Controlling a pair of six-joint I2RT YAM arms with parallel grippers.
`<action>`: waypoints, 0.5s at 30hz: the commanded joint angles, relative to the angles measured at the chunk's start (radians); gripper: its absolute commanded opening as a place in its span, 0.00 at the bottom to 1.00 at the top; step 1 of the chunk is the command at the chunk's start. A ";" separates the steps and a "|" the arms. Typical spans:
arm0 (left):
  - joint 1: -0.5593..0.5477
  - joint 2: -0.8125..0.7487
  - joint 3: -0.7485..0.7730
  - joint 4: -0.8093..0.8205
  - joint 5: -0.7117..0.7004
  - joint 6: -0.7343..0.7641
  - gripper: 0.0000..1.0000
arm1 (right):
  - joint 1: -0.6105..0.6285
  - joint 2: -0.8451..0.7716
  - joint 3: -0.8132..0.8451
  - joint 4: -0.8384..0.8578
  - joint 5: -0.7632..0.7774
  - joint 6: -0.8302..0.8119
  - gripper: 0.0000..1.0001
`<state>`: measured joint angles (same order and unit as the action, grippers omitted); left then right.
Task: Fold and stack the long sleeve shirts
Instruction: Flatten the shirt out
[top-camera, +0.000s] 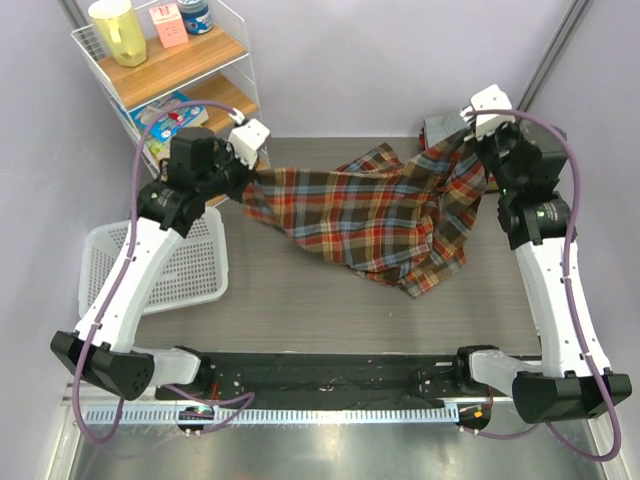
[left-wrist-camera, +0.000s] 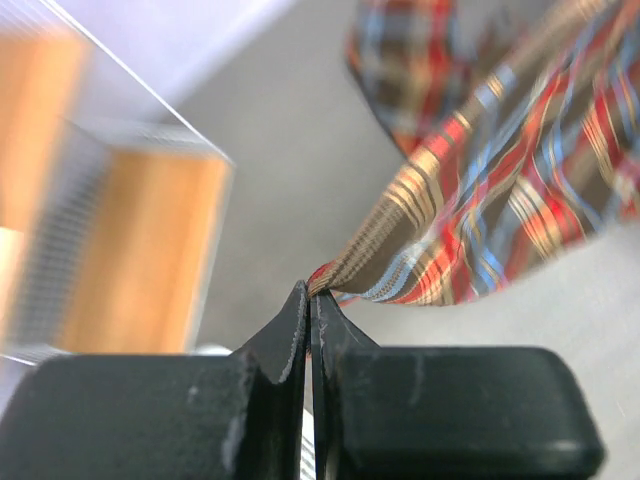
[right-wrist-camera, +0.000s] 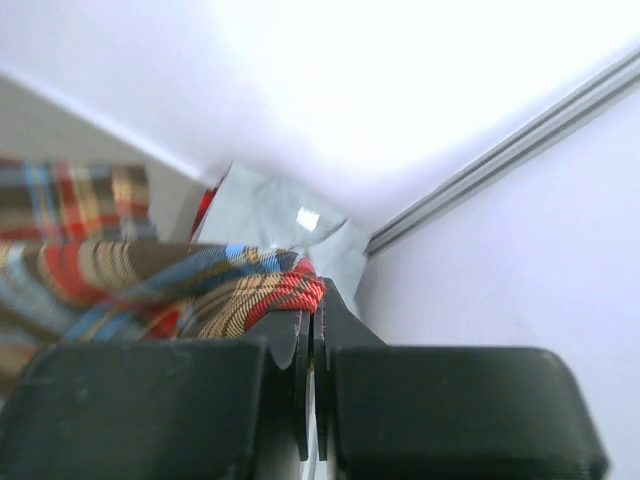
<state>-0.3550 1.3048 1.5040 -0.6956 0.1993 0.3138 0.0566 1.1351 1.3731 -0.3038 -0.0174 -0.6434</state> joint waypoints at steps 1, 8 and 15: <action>0.001 -0.050 0.125 0.087 -0.032 0.040 0.00 | 0.000 -0.003 0.184 0.109 0.063 0.065 0.01; 0.001 -0.205 0.193 0.152 0.067 0.067 0.00 | 0.000 -0.092 0.466 0.101 0.138 0.079 0.01; 0.001 -0.367 0.248 0.283 0.134 -0.039 0.00 | 0.000 -0.146 0.795 0.022 0.157 0.057 0.01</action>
<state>-0.3553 1.0195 1.6875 -0.5579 0.2874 0.3416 0.0570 1.0435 1.9884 -0.3187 0.0914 -0.5800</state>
